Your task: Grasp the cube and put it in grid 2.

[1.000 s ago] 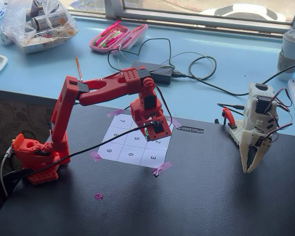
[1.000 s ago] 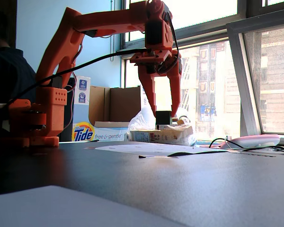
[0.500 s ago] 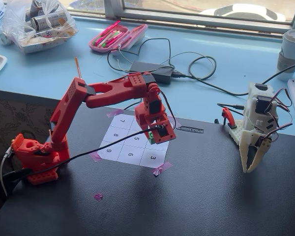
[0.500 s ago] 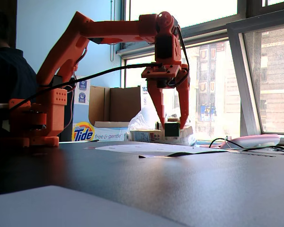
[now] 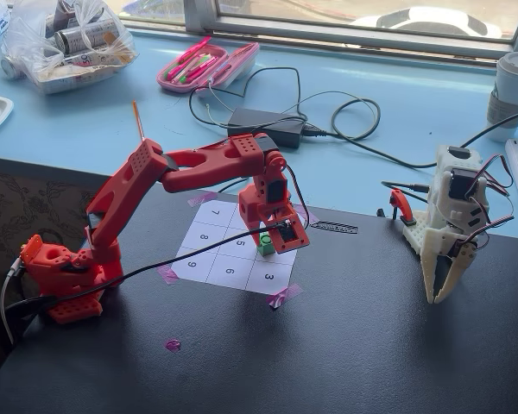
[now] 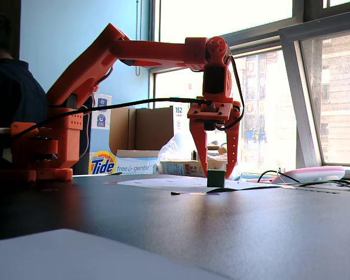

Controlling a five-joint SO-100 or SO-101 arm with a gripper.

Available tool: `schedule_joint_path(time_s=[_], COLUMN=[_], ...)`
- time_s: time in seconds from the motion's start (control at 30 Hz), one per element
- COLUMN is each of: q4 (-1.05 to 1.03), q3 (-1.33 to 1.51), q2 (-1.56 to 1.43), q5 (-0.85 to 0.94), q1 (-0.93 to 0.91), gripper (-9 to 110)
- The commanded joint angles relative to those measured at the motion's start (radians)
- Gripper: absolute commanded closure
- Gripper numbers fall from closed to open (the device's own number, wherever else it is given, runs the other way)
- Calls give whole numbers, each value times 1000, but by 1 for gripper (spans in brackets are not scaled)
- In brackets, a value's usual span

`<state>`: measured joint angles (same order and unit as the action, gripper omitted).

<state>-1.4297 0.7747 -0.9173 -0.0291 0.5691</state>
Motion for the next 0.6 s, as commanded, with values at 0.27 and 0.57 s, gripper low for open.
schedule_joint_path(time_s=[0.27,0.57], q4=[-12,-64], q3=[-48,-40], q2=[-17,-84], q5=[0,17], q1=[-6,-6], gripper=[81,78])
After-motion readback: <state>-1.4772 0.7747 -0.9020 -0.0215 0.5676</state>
